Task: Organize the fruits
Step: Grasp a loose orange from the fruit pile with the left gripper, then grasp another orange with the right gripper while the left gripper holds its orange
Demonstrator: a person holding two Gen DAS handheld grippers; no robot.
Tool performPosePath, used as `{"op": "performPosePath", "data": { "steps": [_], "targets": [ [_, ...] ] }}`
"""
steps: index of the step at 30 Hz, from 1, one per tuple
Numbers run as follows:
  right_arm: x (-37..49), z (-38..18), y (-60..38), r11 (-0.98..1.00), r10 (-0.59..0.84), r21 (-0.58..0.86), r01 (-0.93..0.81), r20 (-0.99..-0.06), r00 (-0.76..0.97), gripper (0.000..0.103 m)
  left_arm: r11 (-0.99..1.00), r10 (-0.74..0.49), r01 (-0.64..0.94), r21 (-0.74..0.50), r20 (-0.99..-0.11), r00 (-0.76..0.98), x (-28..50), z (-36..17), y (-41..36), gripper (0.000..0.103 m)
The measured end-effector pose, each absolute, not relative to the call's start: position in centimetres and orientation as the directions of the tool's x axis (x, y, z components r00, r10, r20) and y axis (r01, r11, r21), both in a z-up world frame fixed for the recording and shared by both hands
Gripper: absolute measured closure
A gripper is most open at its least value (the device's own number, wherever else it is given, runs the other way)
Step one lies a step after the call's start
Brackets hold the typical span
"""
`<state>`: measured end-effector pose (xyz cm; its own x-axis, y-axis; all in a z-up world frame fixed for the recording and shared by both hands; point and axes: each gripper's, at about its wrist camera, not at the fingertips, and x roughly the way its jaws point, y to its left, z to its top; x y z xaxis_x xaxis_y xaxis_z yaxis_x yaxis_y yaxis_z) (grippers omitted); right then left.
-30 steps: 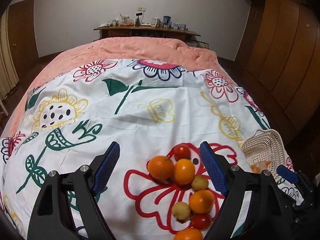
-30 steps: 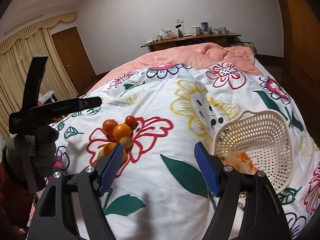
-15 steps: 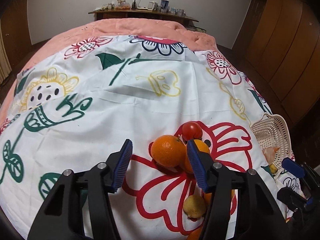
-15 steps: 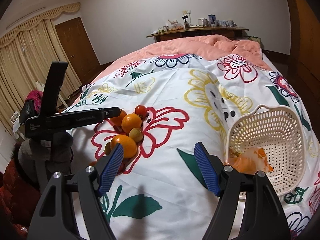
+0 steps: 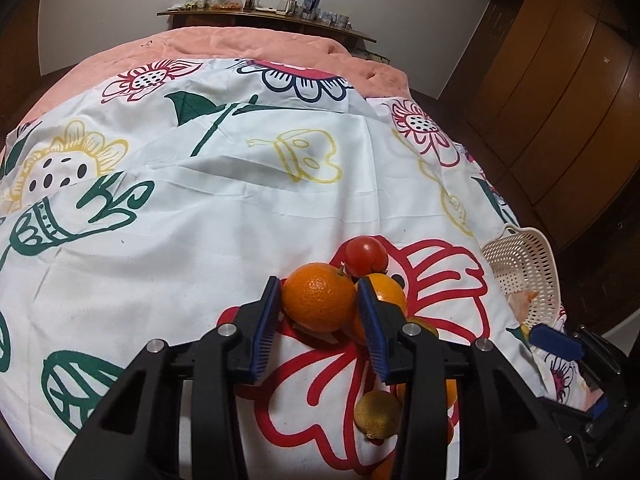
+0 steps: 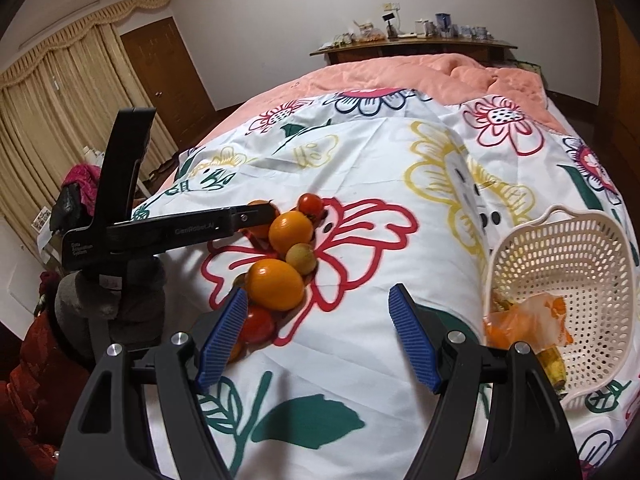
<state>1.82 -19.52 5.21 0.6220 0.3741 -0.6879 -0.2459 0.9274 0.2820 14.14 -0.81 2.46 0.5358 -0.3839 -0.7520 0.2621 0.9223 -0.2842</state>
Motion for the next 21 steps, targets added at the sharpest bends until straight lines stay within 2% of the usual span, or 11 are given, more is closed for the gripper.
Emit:
{"op": "performPosePath", "data": {
  "steps": [8,15,21],
  "targets": [
    [3.2,4.7,-17.5,0.896,0.445,0.348,-0.277,-0.717,0.537,0.030,0.931,-0.365,0.247,-0.269,-0.720,0.590,13.2,4.4,0.2,0.063],
    [5.1,3.8,-15.8,0.900,0.435,0.351,-0.259,-0.767,0.472,0.030,0.941,-0.339,0.243,-0.237,-0.691,0.638,12.1,6.2,0.8,0.063],
    [6.4,3.1,-14.1,0.899,0.432,0.340,-0.277,-0.795,0.426,0.041,0.939,-0.343,0.243,-0.243,-0.679,0.649,11.6,6.6,1.3,0.063]
  ]
}}
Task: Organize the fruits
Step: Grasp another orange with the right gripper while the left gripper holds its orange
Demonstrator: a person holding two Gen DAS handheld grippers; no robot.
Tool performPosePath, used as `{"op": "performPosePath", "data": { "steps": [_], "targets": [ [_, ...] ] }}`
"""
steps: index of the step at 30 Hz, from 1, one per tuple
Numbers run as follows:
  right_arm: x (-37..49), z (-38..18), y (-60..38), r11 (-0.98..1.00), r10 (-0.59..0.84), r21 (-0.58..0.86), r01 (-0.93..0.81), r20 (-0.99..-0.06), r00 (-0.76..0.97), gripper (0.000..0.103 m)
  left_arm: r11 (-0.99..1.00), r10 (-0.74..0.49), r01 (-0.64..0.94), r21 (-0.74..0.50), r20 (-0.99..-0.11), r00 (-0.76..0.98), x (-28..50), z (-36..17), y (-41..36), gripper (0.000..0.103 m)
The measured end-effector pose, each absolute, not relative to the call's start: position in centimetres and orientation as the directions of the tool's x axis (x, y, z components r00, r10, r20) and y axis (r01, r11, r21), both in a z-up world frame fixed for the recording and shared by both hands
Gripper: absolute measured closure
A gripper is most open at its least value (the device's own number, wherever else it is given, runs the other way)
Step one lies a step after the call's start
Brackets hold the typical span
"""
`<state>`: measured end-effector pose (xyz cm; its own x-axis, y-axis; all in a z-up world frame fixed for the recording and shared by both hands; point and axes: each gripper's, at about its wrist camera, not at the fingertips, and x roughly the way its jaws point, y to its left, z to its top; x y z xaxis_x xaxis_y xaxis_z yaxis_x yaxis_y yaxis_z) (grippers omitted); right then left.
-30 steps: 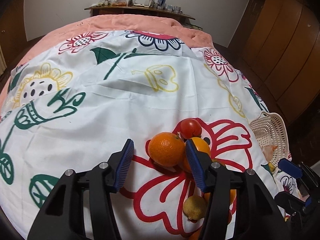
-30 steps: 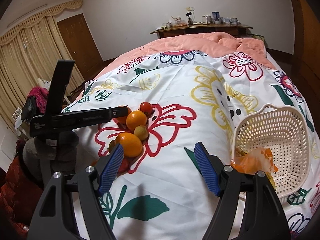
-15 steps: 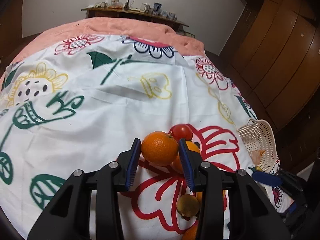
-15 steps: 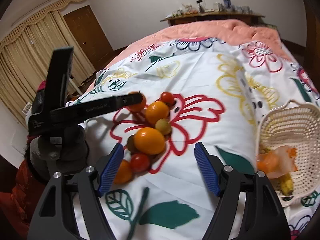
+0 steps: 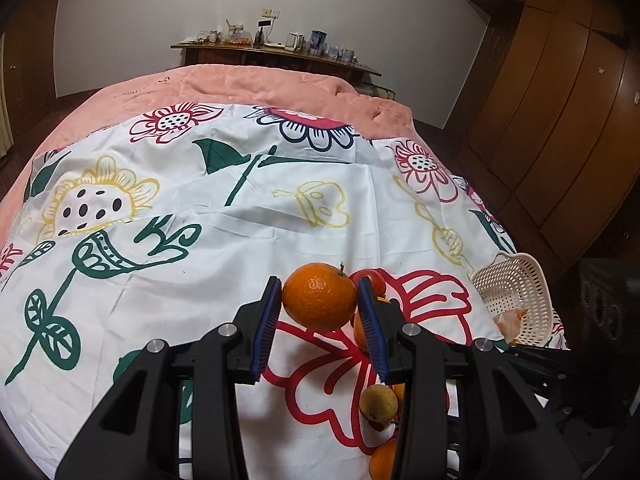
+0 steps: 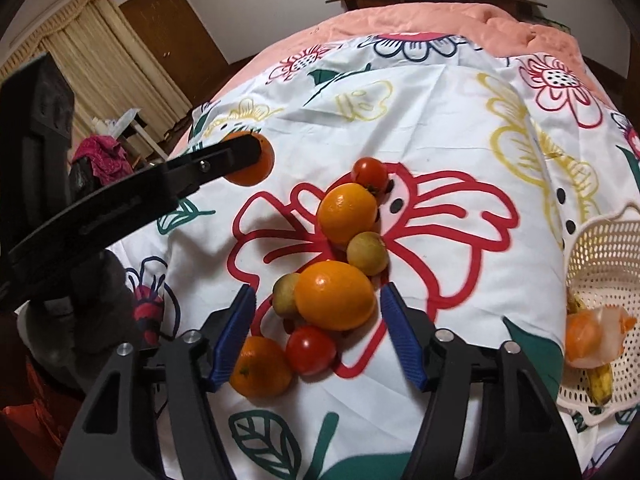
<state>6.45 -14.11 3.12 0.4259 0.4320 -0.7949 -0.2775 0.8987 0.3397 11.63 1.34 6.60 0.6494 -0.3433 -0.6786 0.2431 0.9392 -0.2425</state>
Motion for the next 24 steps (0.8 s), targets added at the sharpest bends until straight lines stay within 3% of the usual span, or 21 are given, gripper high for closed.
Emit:
{"op": "performPosePath", "data": {
  "steps": [9,24],
  "targets": [
    [7.2,2.2,-14.0,0.911,0.404,0.325,-0.252,-0.823,0.399,0.059,0.939,-0.344,0.226,-0.260,-0.677,0.650,11.7,6.3,2.2,0.063],
    [5.4,4.3,-14.8,0.920,0.385,0.281,-0.273,-0.776,0.500,0.059,0.940,-0.342,0.235,-0.248,-0.674,0.654,11.1,6.8,1.3,0.063]
  ]
}}
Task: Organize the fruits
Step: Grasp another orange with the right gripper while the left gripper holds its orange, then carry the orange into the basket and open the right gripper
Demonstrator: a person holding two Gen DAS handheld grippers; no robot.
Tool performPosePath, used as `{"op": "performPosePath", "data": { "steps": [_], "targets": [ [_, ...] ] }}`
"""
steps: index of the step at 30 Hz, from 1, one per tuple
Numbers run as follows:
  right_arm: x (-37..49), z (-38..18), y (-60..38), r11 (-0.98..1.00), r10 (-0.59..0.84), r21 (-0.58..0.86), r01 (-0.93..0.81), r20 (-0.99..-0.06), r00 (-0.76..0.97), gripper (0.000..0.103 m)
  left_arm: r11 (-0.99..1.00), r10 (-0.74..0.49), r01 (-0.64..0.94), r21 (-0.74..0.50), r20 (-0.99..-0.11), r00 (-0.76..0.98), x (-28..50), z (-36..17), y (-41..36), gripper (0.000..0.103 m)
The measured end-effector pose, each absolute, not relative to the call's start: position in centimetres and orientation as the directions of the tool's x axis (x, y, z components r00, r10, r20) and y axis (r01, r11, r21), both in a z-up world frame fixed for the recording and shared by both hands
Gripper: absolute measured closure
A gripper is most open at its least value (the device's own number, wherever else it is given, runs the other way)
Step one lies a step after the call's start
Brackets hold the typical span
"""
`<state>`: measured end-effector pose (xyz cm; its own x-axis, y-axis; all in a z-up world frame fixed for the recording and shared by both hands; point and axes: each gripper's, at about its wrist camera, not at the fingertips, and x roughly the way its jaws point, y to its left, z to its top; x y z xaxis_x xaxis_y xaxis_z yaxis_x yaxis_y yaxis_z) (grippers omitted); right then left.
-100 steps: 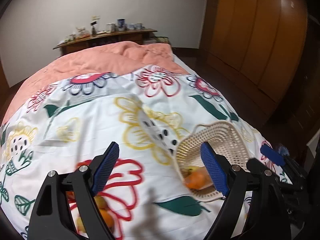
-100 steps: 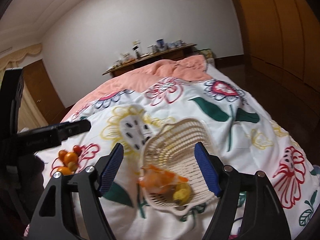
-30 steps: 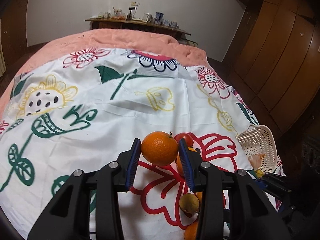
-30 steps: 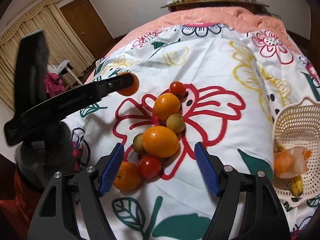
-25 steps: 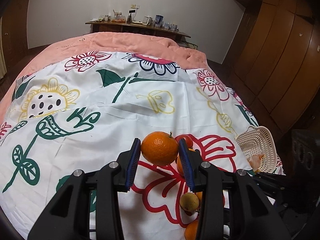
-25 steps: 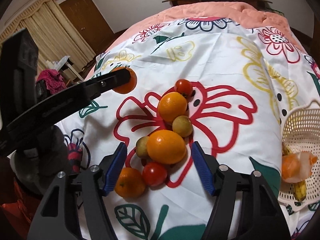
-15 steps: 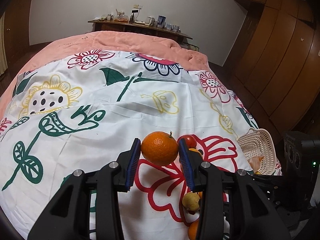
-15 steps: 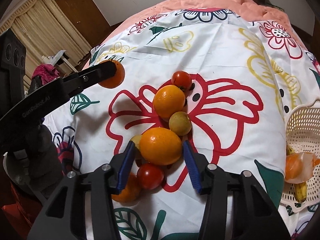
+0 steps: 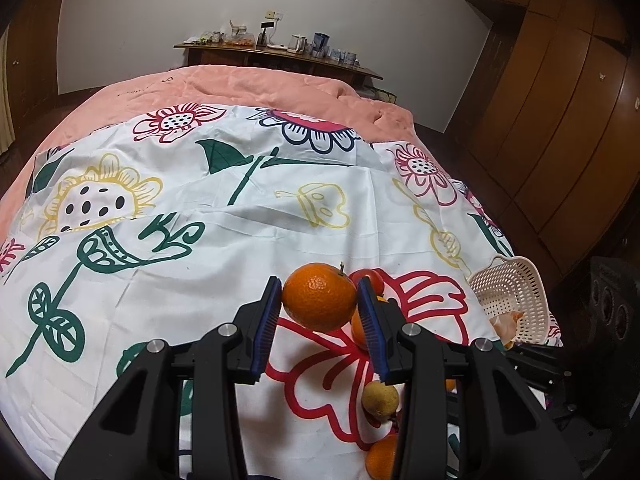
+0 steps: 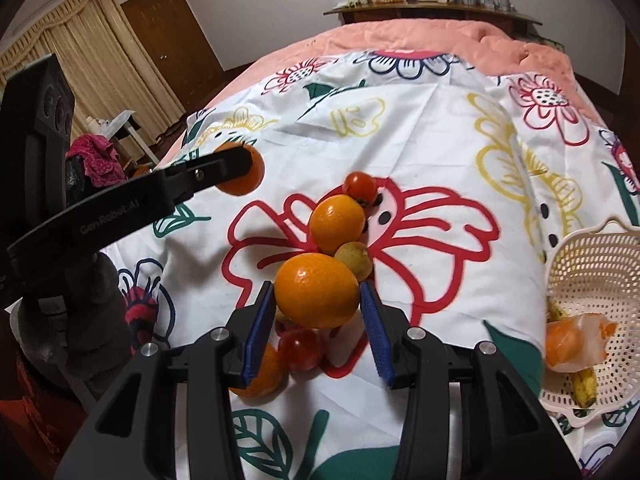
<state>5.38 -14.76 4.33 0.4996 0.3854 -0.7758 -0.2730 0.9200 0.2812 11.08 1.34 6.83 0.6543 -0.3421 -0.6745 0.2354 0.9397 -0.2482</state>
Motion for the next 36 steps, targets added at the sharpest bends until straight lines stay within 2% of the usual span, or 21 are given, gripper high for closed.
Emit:
{"op": "performPosePath", "data": {
  "steps": [19,36],
  "targets": [
    [3.6,5.9,-22.4,0.929,0.350,0.344,-0.137,-0.696,0.627,0.059,0.930,-0.349,0.325,-0.173,-0.691,0.633,9.9,8.3,-4.3,0.063],
    [0.4,4.5,-35.4,0.924,0.143,0.351,0.154,-0.688,0.711,0.059,0.906,-0.365,0.406,-0.122,-0.710,0.602,9.0,8.6,-9.8,0.063]
  ]
}}
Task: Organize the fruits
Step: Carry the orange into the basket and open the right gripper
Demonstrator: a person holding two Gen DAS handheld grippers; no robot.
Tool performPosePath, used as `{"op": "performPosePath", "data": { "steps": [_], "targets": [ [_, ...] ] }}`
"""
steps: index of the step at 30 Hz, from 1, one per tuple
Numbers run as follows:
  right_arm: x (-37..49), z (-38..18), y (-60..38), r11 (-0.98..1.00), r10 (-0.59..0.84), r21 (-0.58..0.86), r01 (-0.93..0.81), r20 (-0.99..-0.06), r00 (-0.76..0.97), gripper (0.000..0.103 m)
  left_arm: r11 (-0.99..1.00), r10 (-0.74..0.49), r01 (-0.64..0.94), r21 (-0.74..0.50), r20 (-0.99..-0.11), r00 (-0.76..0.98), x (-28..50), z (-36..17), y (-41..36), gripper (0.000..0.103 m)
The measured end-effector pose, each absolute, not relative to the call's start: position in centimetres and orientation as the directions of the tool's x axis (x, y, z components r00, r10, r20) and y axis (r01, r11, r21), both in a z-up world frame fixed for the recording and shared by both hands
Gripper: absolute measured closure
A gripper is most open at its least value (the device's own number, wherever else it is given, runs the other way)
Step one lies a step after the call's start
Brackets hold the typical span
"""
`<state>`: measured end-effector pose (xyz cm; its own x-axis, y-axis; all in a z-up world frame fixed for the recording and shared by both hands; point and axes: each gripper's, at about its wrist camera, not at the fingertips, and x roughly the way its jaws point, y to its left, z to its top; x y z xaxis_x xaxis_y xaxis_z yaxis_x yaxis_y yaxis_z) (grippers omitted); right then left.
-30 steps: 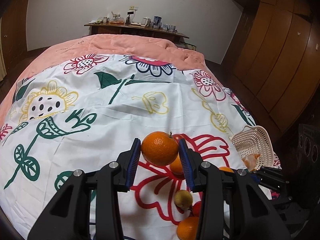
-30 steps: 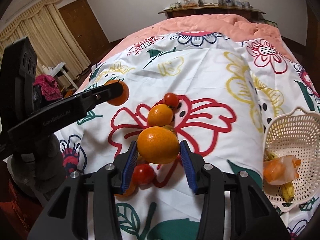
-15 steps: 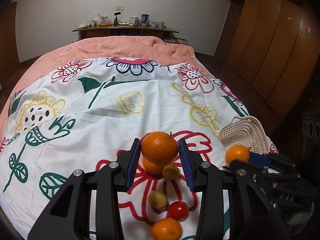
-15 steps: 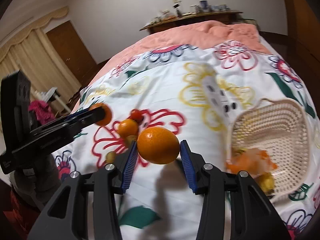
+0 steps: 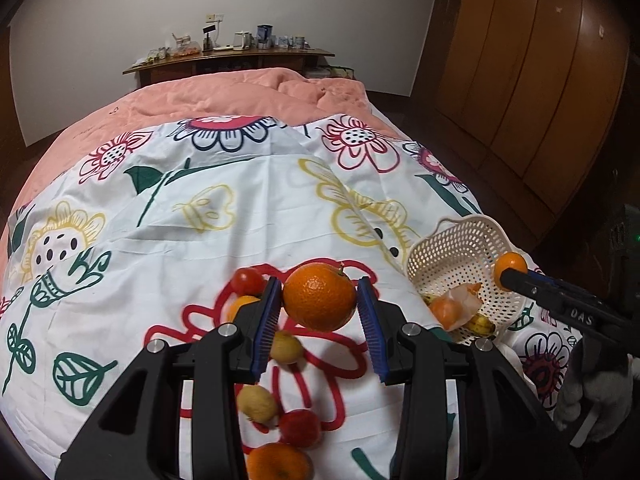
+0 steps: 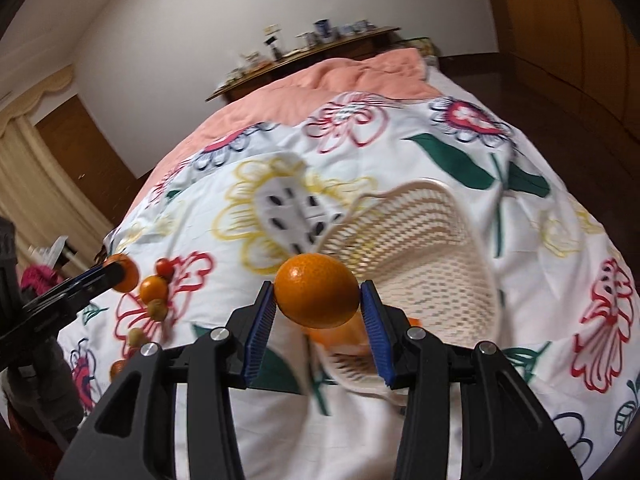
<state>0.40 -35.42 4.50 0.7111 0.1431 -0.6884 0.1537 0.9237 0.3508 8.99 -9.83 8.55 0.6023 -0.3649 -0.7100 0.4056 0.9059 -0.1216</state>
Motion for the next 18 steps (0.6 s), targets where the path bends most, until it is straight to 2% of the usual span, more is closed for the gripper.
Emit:
{"op": "performPosePath", "data": {
  "steps": [8,18],
  "targets": [
    [-0.3,3.1,-38.6,0.902,0.085,0.356,0.244,-0.700,0.709,0.058,0.893,-0.370,0.439,-0.103,-0.724,0.583,8.9,8.2,-12.2,0.063],
    [-0.9,2.5,-39.9,0.887,0.080,0.380,0.261,-0.684,0.725,0.058,0.869,-0.380,0.488,-0.078,-0.738,0.558,8.7,7.8,-15.2,0.063]
  ]
}}
